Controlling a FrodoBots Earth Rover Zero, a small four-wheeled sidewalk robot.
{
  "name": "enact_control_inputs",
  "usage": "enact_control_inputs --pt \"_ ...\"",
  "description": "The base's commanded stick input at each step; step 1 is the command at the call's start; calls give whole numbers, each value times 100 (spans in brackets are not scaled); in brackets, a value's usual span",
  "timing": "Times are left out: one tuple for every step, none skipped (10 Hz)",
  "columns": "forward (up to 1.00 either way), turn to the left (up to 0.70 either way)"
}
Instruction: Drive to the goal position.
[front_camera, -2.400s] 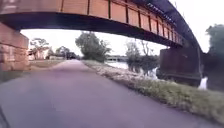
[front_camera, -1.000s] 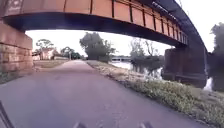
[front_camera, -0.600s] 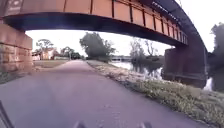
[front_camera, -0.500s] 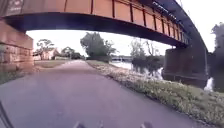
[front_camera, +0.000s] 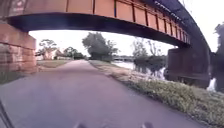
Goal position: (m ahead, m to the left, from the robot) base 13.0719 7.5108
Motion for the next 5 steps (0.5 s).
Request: enact_control_inputs --pt "0 100" --pt "0 100" --pt "0 100" --pt "0 100" --pt "0 100"
